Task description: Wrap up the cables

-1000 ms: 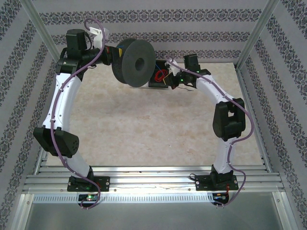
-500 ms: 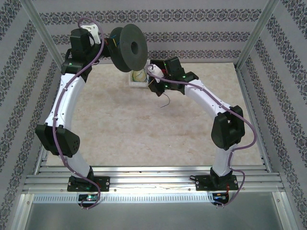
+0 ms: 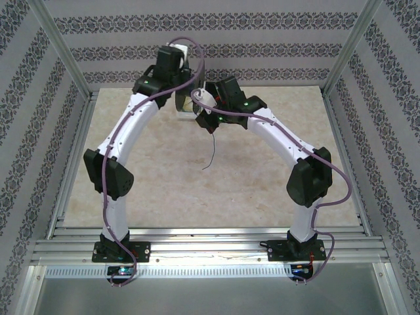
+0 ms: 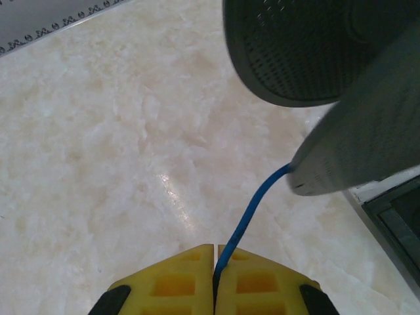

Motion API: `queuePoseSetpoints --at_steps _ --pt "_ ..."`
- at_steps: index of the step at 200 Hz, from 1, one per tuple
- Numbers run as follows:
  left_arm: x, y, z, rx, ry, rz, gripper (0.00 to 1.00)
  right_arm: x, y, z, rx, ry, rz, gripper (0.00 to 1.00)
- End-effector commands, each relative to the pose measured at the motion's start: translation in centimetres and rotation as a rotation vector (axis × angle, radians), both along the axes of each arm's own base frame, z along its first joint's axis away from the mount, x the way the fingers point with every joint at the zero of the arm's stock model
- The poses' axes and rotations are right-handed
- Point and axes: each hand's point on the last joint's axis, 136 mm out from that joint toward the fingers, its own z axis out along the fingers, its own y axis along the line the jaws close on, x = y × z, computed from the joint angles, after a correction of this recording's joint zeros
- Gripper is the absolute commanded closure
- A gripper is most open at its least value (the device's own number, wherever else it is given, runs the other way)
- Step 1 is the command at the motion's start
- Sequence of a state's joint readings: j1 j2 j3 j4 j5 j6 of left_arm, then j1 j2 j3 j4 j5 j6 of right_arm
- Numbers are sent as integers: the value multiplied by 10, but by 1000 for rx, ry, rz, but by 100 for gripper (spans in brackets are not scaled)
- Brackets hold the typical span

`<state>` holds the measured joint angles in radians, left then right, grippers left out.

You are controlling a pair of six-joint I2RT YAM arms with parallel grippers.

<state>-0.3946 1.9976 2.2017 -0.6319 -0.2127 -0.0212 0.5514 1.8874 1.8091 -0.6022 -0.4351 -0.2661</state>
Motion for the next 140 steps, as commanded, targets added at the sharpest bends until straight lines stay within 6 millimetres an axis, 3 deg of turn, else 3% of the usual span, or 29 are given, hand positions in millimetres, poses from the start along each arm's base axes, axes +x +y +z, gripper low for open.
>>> queuePoseSetpoints --at_steps 1,31,57,117,140 --pt "-1 21 25 306 -84 93 100 -2 3 51 103 -60 8 100" --pt "-5 12 20 355 -57 56 100 6 -1 59 124 -78 -14 100" --pt "-12 2 27 301 -36 -4 100 14 -6 48 128 -63 -25 100" --pt "-36 -13 76 163 -83 -112 100 18 -20 18 231 0 -9 80" --pt "-45 -16 89 127 -94 -140 100 21 -26 14 299 30 -11 79"
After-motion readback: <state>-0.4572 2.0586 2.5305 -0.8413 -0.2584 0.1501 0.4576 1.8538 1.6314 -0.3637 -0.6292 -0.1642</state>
